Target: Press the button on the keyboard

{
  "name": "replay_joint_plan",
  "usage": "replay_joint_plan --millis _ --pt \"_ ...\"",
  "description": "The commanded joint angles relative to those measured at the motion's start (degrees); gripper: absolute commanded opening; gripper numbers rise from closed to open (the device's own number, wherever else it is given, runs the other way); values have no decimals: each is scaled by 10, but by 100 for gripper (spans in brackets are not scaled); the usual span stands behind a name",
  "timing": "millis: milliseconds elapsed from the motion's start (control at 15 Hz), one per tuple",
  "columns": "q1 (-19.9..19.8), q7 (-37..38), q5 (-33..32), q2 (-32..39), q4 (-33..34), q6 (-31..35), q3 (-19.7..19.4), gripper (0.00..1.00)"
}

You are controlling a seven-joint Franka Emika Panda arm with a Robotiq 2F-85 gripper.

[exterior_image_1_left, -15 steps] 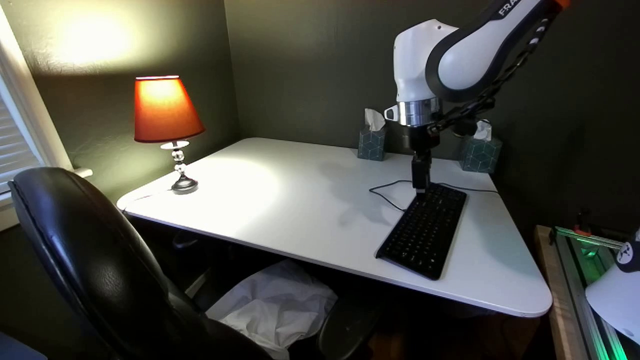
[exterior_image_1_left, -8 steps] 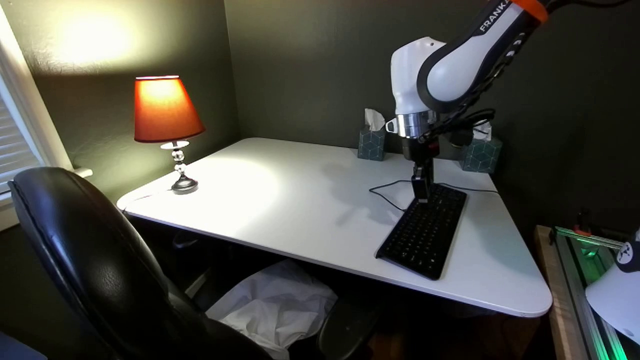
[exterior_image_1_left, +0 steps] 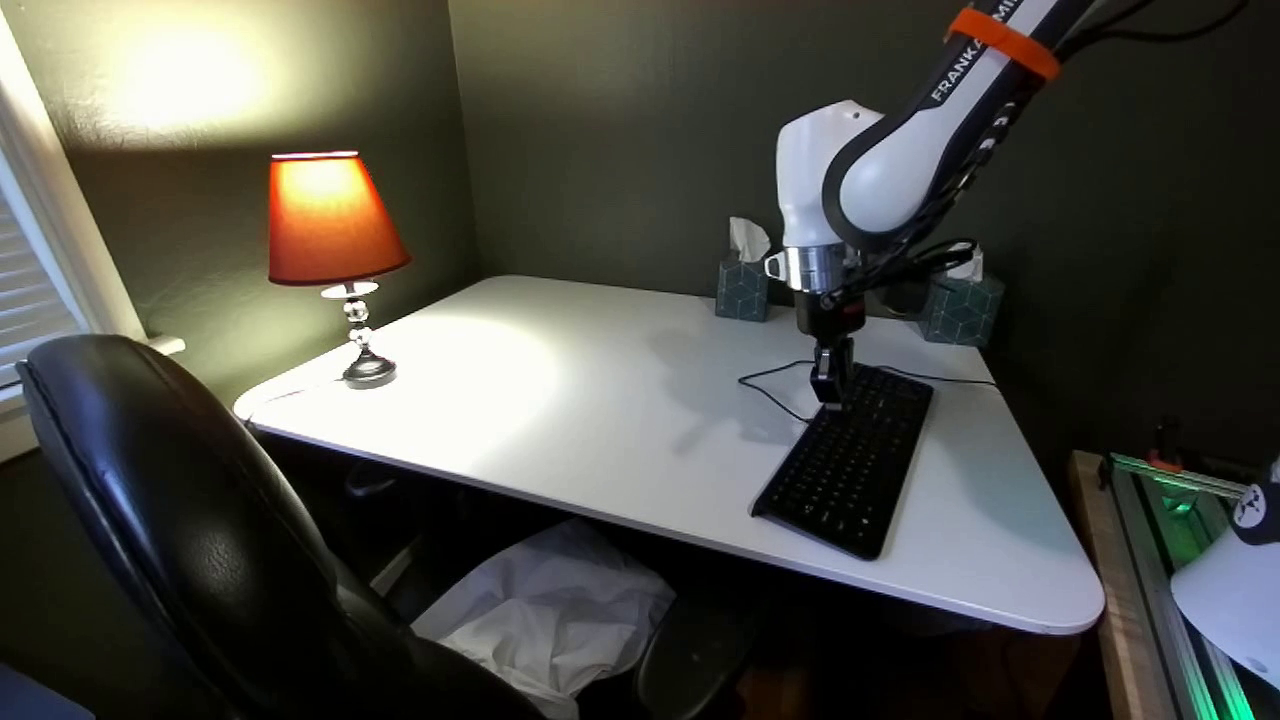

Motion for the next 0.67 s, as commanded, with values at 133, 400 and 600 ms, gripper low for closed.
replay_joint_plan --millis 133,400,600 --pt "-8 5 -5 38 12 20 -6 0" --pt "-13 5 -6 54 22 14 -8 0" --pt "-15 3 -4 66 29 8 -9 0"
